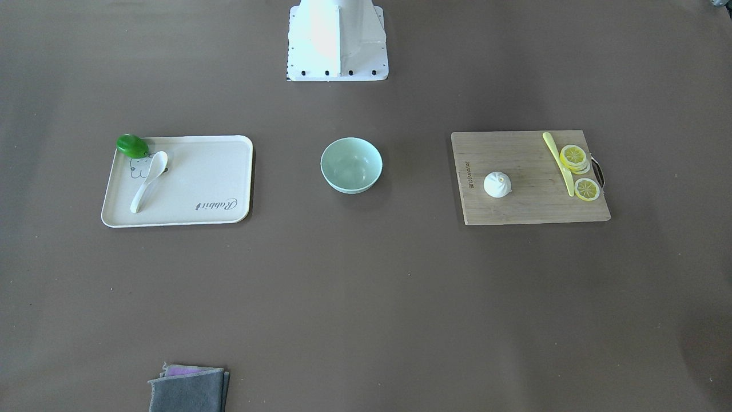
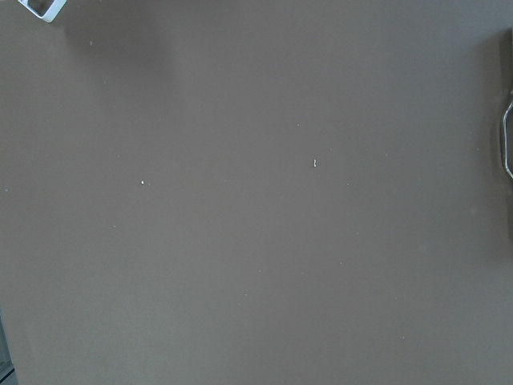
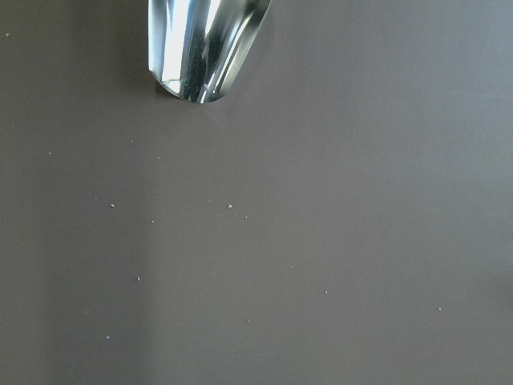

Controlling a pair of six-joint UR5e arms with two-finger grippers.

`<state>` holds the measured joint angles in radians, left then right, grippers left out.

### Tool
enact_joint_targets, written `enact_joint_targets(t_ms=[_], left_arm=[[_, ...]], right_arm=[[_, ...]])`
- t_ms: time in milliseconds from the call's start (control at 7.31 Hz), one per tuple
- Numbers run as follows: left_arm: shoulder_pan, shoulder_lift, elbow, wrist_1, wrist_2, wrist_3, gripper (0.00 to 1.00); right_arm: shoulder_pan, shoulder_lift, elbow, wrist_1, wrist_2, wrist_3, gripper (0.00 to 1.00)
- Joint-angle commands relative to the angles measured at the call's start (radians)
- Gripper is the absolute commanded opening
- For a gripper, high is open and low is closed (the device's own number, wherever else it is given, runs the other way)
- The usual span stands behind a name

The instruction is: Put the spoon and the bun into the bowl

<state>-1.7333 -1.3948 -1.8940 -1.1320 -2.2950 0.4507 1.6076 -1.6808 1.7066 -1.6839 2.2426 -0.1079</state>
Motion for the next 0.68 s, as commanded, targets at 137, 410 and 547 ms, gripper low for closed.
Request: enact_joint_targets(t_ms=[137,410,547], left_arm=[[0.001,-0.003,0.001,0.000,-0.001,-0.010,0.98],[0.001,-0.013,-0.004,-0.002,-0.001,-0.058,0.97],[0.001,-0.013,-0.002,-0.002,-0.001,-0.060,0.97]], right_arm=[[0.000,-0.003,0.002,0.007,0.011,0.001,1.00],[-0.014,-0.003,-0.002,0.007,0.052,0.029,1.00],[-0.056,0.001,-0.001,0.010,0.057,0.104,1.00]])
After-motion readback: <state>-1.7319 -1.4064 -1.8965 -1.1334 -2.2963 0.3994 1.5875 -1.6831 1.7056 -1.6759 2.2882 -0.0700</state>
